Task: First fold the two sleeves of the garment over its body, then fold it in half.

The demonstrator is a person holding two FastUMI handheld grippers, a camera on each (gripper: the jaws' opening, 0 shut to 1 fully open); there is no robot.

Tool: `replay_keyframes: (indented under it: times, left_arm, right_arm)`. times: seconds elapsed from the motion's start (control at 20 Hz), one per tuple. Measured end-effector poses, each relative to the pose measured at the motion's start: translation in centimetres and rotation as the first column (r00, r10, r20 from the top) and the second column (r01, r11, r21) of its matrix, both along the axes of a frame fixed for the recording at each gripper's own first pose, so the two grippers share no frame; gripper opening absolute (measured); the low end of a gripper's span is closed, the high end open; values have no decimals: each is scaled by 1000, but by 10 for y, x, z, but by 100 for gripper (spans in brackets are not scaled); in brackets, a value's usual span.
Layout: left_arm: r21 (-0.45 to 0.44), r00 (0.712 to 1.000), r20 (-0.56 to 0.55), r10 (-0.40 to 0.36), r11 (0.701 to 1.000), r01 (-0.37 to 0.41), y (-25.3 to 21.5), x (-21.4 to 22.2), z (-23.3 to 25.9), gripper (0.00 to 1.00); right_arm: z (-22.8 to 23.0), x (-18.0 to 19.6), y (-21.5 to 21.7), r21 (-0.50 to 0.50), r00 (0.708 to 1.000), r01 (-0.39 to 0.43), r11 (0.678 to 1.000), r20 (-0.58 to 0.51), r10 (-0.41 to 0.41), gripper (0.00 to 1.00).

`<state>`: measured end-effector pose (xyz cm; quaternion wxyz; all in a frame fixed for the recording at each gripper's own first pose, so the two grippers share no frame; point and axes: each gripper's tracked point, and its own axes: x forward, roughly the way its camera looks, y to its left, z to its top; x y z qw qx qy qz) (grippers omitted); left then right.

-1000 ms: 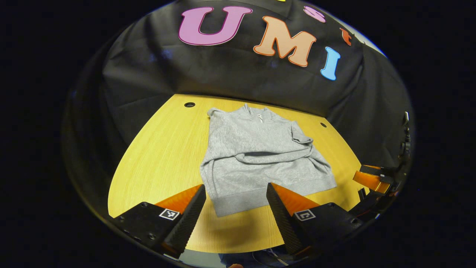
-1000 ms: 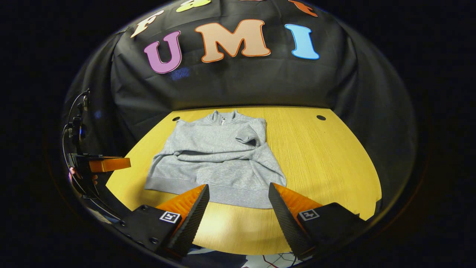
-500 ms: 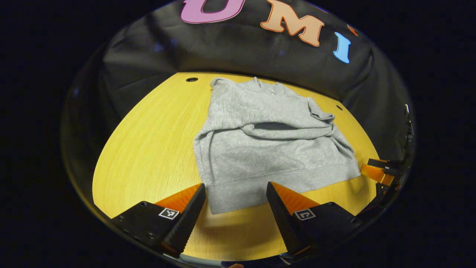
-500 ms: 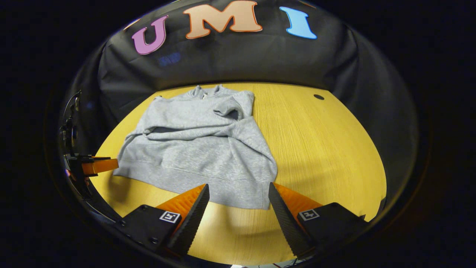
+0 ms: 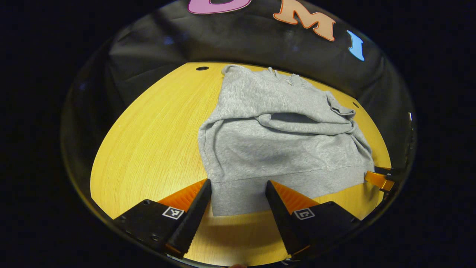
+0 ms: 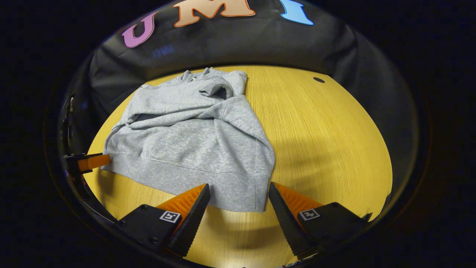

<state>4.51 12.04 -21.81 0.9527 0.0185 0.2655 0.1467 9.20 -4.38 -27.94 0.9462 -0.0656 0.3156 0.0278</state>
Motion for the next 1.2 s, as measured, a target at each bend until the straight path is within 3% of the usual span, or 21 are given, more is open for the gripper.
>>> replay_keyframes:
  times: [0.2,0.3,0.4,0.45,0.5,0.6,0.65,0.7,0.85,0.9,1.2]
  left_arm:
    - [41,1000,16,26,999,-26,0,2,-1,90]
    - [36,999,25,30,999,-30,-2,3,-1,89]
    - [52,1000,14,-23,998,23,-8,7,-2,81]
    - [52,999,13,-48,998,47,-11,10,0,70]
    - [44,998,5,-68,997,68,-13,13,-1,64]
    - [0,996,14,-92,996,92,-20,19,-1,34]
    - [-19,996,22,-83,996,83,-21,22,1,14]
    - [-25,996,22,-84,996,85,-21,24,1,9]
    - [-40,996,37,-86,995,88,-22,28,3,3]
    - [-46,995,43,-87,995,88,-22,30,3,3]
    - [-118,997,45,-65,990,70,-22,31,7,0]
  right_arm:
    - [0,0,0,-5,1000,-7,1000,-7,7,99]
    - [-1,2,2,3,1000,-3,1000,-15,3,94]
    - [-1,3,8,20,1000,-10,1000,-27,11,73]
    - [-2,2,11,23,999,-23,999,-31,24,60]
    - [-2,1,17,36,999,-36,999,-36,37,52]
    - [-4,3,25,48,998,-53,997,-39,55,28]
    - [-4,4,26,46,998,-53,998,-34,55,20]
    - [-4,3,26,45,998,-50,998,-43,52,16]
    - [-2,4,27,78,998,-25,997,-47,29,16]
    - [-3,5,26,84,999,-17,996,-43,20,6]
    - [11,3,32,87,1000,-22,996,-10,23,6]
